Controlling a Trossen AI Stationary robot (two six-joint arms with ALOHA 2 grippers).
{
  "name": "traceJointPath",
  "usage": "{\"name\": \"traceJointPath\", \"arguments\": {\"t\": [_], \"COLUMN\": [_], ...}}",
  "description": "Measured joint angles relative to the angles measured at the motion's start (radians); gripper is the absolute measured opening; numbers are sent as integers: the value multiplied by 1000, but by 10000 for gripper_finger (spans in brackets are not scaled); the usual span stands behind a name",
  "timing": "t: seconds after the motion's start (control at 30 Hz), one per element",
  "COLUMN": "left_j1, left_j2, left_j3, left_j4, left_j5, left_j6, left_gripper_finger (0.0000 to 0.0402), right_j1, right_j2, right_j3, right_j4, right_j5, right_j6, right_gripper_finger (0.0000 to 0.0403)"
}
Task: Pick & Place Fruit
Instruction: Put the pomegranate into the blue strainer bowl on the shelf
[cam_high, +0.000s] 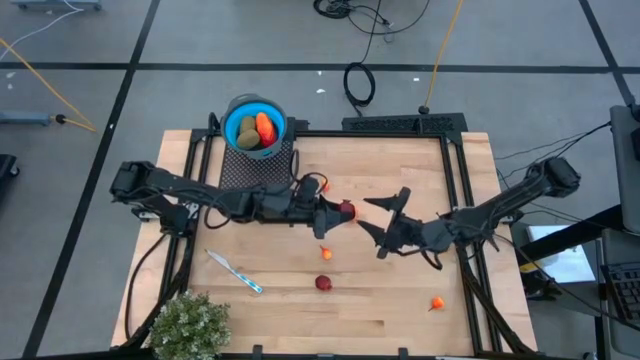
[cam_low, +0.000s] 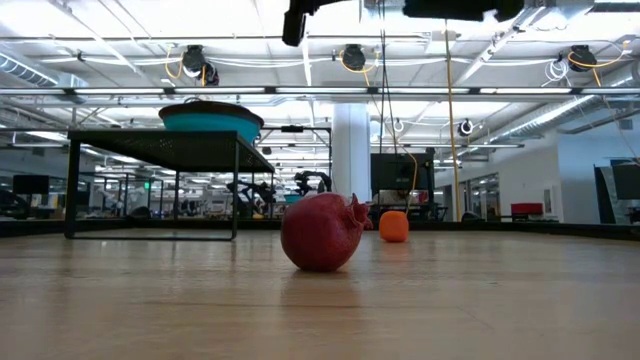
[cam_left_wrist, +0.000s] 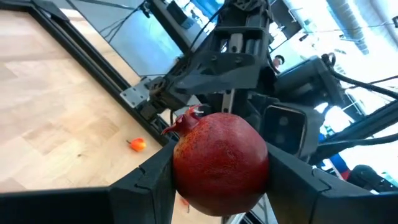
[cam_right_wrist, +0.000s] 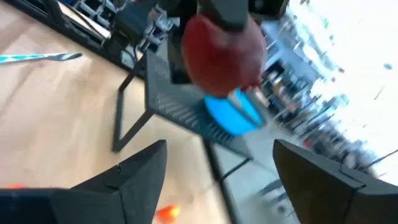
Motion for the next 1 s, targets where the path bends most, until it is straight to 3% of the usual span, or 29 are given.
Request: {"name": "traceJointPath", "arguments": {"t": [0.2,0.73,0.87,1.0], "left_j1": [26,76,89,104], "left_j2": [-33,-111,-124,-154], "left_j3": [0,1,0,2], "left_j4": [-16,-59,-91,-144], "left_j5": [-2,-82,-125,-191], "left_j6": [35,141,187,240], "left_gripper_finger": [197,197,197,197], "right_j1": [-1,-3,-3,-3], "right_j2": [-123,-443,-507,-568], "right_j3": [0,-1,-1,-21], "right_j4": [-267,-587,-634,-634], "right_j5": [-28,-635,-748,-791], "right_j6": [272,517,552,568], "right_gripper_finger": [233,17,8,9]}}
